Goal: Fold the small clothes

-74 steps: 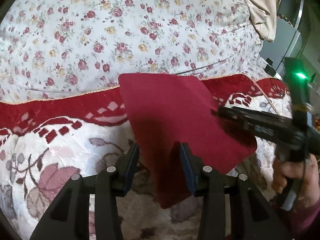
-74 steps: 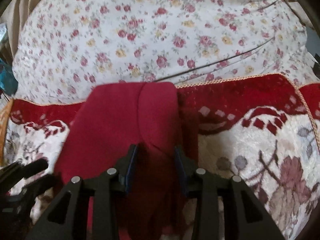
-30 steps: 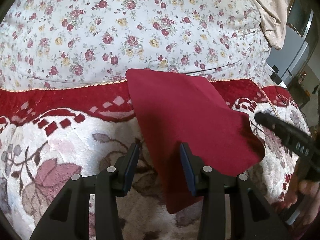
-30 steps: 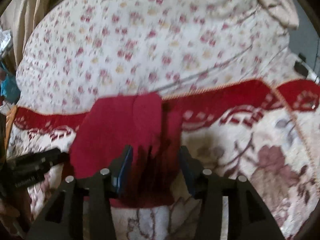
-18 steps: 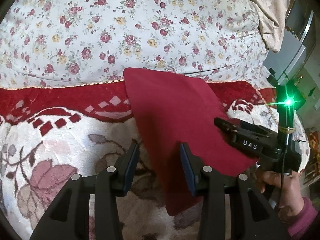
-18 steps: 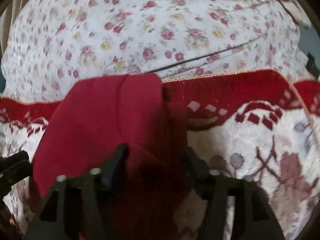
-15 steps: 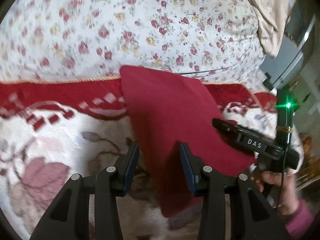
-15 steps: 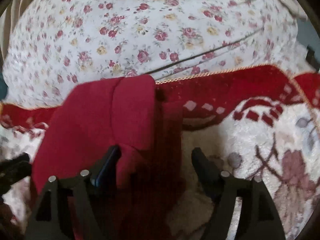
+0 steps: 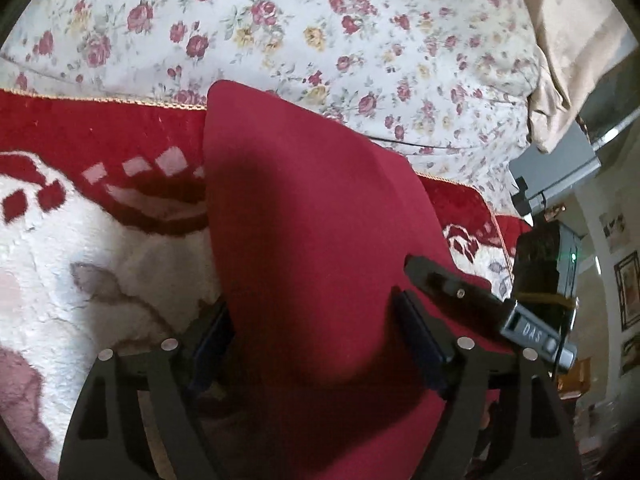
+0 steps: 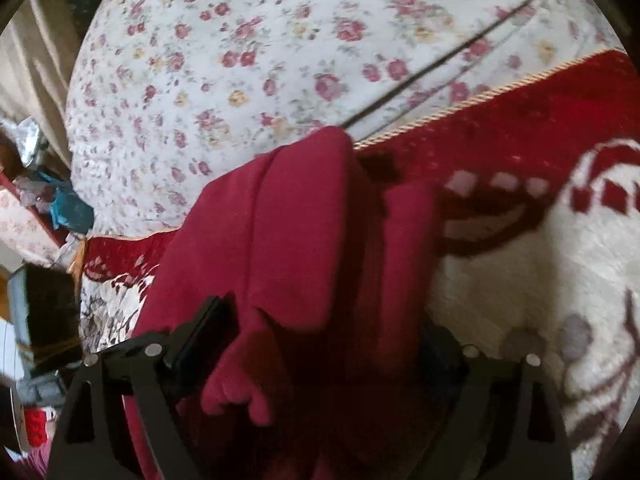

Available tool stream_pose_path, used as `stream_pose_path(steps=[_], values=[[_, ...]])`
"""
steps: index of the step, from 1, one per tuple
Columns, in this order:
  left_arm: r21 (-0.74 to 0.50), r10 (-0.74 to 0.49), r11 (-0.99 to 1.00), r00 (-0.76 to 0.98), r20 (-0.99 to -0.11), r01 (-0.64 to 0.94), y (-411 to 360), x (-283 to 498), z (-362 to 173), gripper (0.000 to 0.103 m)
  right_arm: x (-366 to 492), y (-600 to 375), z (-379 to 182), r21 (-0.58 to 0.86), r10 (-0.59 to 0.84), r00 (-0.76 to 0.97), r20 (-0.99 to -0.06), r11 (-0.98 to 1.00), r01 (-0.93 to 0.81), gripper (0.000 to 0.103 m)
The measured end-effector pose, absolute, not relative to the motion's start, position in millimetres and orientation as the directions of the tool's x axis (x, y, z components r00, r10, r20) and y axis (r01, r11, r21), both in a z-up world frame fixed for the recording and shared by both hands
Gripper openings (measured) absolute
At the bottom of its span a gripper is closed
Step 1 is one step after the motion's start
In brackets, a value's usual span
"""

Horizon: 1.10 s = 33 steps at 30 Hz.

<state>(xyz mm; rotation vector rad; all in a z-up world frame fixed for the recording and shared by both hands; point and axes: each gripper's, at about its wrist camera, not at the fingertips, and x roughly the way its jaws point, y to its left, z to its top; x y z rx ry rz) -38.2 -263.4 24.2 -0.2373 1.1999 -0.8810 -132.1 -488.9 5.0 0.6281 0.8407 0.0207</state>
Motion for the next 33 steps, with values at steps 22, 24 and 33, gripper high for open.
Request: stream_pose_path(steps=[22, 24, 33], values=[[-0.387, -0.532, 0.800, 0.241, -0.812, 0.459, -113.5, -142.5, 67.5, 0.037, -202.7, -341.4, 39.1, 0.476, 0.339, 0.563, -0.753, 0.873, 0.111, 0.063], [-0.359, -0.519, 0.812, 0.286, -0.806, 0.460, -110.1, -147.2, 76.1, 0.037, -218.4, -344.6, 55.2, 0.478, 0.321, 0.592, -0.739, 0.870, 0.125, 0.063], [-0.184, -0.413, 0.873, 0.482, -0.773, 0.452, -109.0, -169.6, 101.7, 0.037, -256.9, -290.5, 123.3, 0.278, 0.239, 0.699, -0.674, 0.959, -0.060, 0.060]])
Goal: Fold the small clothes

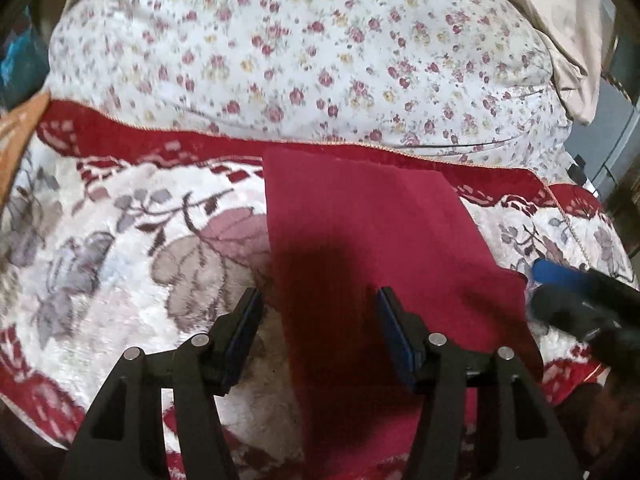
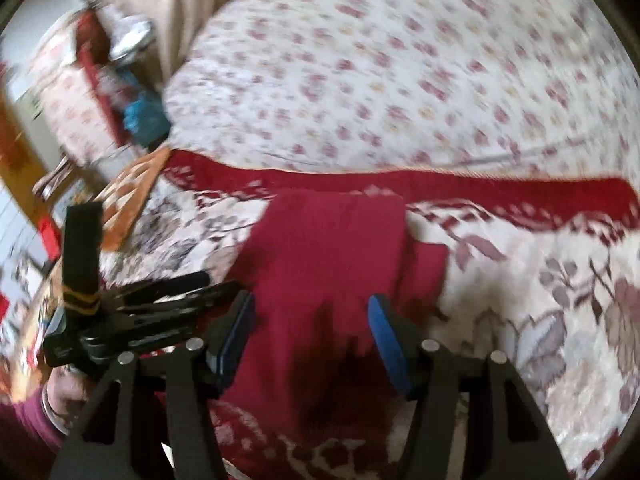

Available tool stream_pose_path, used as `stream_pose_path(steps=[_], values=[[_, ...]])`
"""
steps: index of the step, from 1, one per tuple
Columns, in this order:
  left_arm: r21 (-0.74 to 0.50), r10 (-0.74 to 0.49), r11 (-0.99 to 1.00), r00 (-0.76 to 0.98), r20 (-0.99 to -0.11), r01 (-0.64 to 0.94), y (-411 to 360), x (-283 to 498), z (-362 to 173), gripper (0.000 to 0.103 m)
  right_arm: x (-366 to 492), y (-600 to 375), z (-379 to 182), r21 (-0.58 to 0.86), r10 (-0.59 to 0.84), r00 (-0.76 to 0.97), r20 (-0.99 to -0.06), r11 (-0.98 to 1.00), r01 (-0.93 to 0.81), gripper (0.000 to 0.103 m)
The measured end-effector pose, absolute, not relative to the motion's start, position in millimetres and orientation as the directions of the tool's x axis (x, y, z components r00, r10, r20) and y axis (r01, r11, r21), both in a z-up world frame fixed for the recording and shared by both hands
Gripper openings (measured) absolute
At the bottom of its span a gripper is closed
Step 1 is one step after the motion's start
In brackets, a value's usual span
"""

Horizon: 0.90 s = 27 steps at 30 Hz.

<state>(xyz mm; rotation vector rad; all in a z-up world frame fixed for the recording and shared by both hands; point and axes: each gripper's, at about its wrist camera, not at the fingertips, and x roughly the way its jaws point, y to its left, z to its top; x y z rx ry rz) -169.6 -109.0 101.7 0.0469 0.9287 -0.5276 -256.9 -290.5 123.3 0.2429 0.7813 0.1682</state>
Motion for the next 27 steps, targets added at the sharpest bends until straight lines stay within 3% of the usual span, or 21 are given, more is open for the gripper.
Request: stream_pose_path(steps=[6, 14, 17, 19, 27], values=[[-0.095, -0.364, 0.883, 0.543, -0.757, 0.460, -104.9, -185.1, 110.4, 0.037, -256.0, -262.2, 85.6, 0.082, 0.088, 0.627, -0.774, 0.996, -0.039, 0.037], [-0.046, -0.357, 0.883, 0.606, -0.711, 0.467, -101.9, -201.8, 127.7, 0.037, -267.7, -260.0, 66.2, 0.083, 0.053, 0.620, -0.783, 0.996, 0.020, 0.034], [-0.019, -0.346, 0.888, 0.640, -0.686, 0.459, -100.4, -207.1, 135.5, 0.037, -274.0, -262.3, 78.9, 0.118, 0.072, 0.636, -0.768, 0.993, 0.030, 0.044], [-0.003, -0.336, 0.893, 0.660, -0.672, 0.451, -100.2, -210.4, 139.5, 0.037, -279.5, -265.2, 91.0, 0.137, 0.064, 0.662, -0.747, 0.989, 0.059, 0.068], [0.040, -0.295, 0.907, 0.702, -0.648, 0.418, -99.8, -219.2, 148.2, 0.037, -283.7, -274.8, 115.9, 0.133, -0.012, 0.697, -0.717, 0.979, 0.154, 0.076]])
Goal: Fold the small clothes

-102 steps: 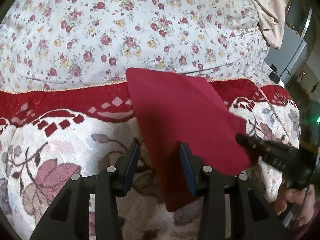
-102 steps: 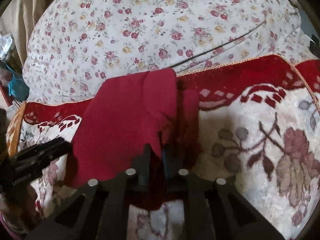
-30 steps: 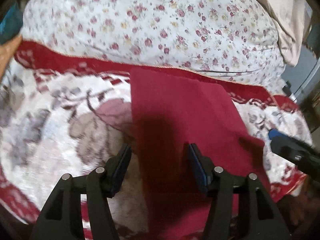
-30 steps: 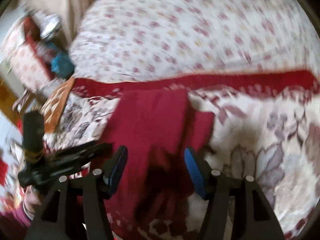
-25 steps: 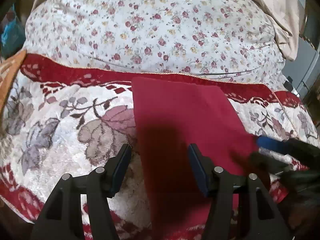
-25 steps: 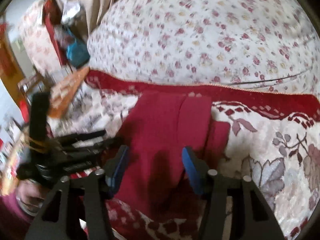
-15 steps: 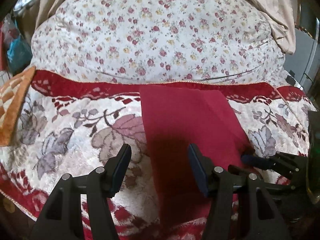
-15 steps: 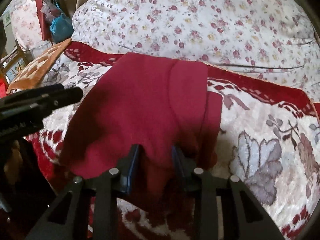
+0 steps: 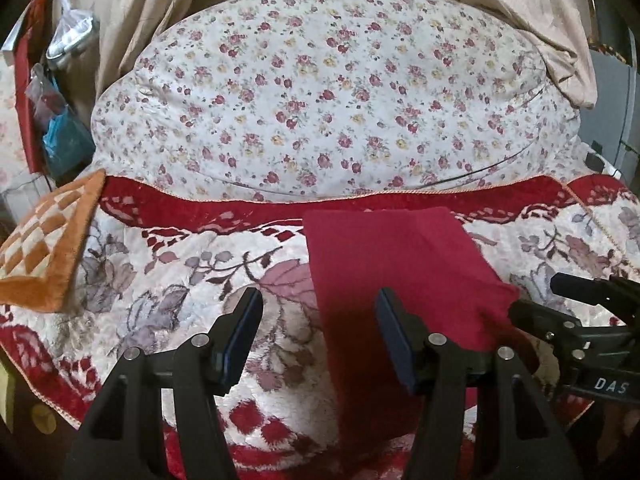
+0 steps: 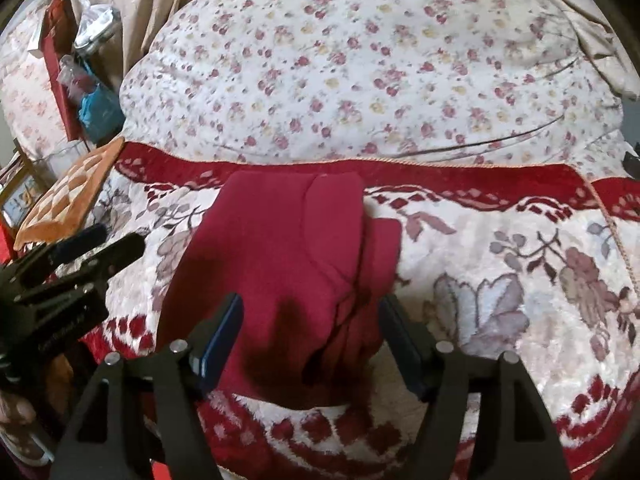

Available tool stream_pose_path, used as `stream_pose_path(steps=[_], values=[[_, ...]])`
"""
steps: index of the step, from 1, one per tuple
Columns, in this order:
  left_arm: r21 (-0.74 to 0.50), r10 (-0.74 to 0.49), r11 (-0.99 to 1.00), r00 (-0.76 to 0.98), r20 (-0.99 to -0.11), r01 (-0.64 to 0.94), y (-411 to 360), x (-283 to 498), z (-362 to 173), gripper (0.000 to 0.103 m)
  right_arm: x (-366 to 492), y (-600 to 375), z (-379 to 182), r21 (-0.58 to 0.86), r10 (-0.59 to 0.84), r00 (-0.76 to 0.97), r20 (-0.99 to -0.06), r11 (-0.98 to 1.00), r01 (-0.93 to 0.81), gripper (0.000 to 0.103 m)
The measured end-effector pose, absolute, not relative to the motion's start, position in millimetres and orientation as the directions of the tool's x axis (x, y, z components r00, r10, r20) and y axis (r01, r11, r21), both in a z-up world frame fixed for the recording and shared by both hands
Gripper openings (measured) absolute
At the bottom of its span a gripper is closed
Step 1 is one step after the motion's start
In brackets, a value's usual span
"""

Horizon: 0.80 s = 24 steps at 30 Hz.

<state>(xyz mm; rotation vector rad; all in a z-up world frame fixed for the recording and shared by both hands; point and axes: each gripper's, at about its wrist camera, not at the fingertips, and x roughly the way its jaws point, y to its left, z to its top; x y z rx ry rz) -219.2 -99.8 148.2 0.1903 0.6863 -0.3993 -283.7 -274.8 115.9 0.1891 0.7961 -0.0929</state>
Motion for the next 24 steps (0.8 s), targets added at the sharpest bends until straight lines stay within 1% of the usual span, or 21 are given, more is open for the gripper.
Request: stream_pose_path(steps=[2, 4, 7, 16, 24], values=[[0.018, -0.310, 0.907, 0.698, -0.646, 0.420, -97.7, -219.1, 150.0, 0.037, -283.6, -274.9, 118.5, 0.133, -0.021, 0.703, -0.711, 0.977, 0.164, 0.078], [0.016, -0.311, 0.908, 0.698, -0.645, 0.420, -97.4, -219.4, 151.2, 0.037, -283.3, -273.8, 121.7, 0.128, -0.033, 0.708, -0.705, 0.977, 0.173, 0.084], [0.012, -0.312, 0.909, 0.701, -0.642, 0.416, -96.0, -219.2, 152.1, 0.037, -282.7, -270.4, 124.7, 0.118, -0.041, 0.716, -0.697, 0.978, 0.170, 0.087], [-0.019, -0.321, 0.914, 0.693, -0.645, 0.405, -90.1, -213.2, 152.6, 0.037, -276.6, -265.3, 124.8, 0.101, -0.049, 0.713, -0.699, 0.981, 0.166, 0.092], [-0.029, -0.325, 0.914, 0.684, -0.653, 0.406, -90.9, -212.1, 150.2, 0.037, -273.4, -267.9, 120.8, 0.100, -0.057, 0.704, -0.708, 0.979, 0.179, 0.095]])
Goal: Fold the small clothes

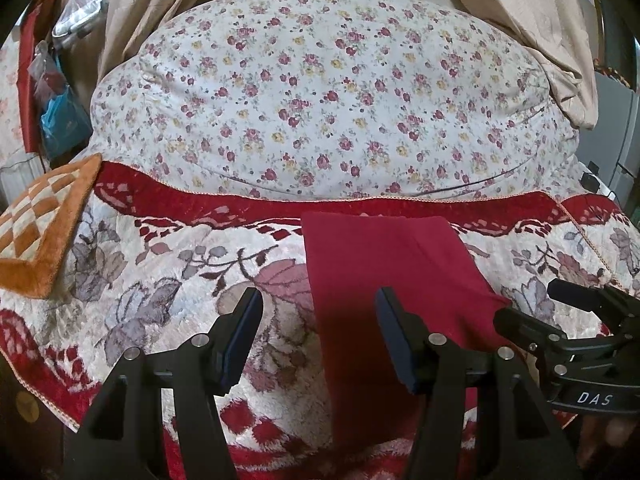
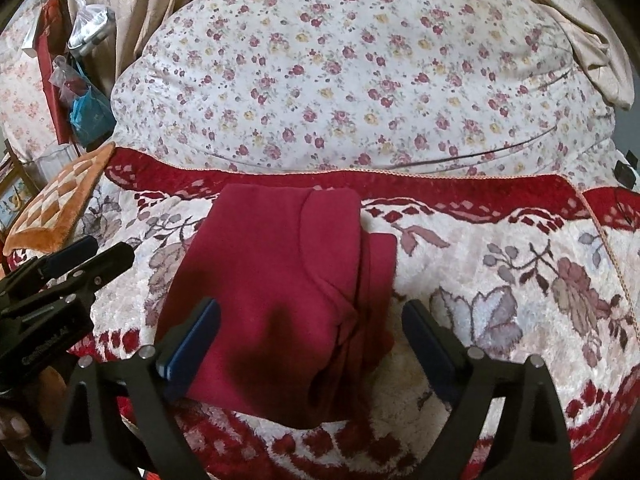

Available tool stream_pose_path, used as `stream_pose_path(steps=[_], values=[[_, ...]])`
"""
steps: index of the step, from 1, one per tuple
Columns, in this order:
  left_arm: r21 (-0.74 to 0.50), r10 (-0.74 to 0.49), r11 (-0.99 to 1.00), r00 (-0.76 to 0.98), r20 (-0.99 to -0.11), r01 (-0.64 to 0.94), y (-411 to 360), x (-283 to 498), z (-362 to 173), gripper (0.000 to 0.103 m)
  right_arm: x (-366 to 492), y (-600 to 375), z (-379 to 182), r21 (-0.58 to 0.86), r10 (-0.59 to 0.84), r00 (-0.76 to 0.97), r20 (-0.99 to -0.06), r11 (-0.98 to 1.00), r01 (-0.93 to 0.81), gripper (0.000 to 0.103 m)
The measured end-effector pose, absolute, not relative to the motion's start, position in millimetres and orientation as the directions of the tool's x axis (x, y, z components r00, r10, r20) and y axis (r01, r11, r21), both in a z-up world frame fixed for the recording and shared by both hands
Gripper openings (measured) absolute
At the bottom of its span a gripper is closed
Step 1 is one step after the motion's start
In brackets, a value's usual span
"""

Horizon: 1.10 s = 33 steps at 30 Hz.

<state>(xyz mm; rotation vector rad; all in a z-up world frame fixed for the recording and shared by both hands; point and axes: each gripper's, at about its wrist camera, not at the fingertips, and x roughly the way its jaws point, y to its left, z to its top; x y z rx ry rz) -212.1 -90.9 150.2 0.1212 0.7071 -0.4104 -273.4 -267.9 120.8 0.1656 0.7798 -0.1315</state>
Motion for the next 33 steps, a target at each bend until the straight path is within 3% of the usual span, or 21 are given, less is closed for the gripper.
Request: stream_pose_path(steps=[33], values=[[-0.034, -0.314, 0.914, 0.656, -0.686, 0.403, -96.1, -207.3, 131.5, 0.037, -263.4, -273.3, 106.7, 0.110, -0.035, 0.674, -0.738, 0.979, 0.171, 0.098]])
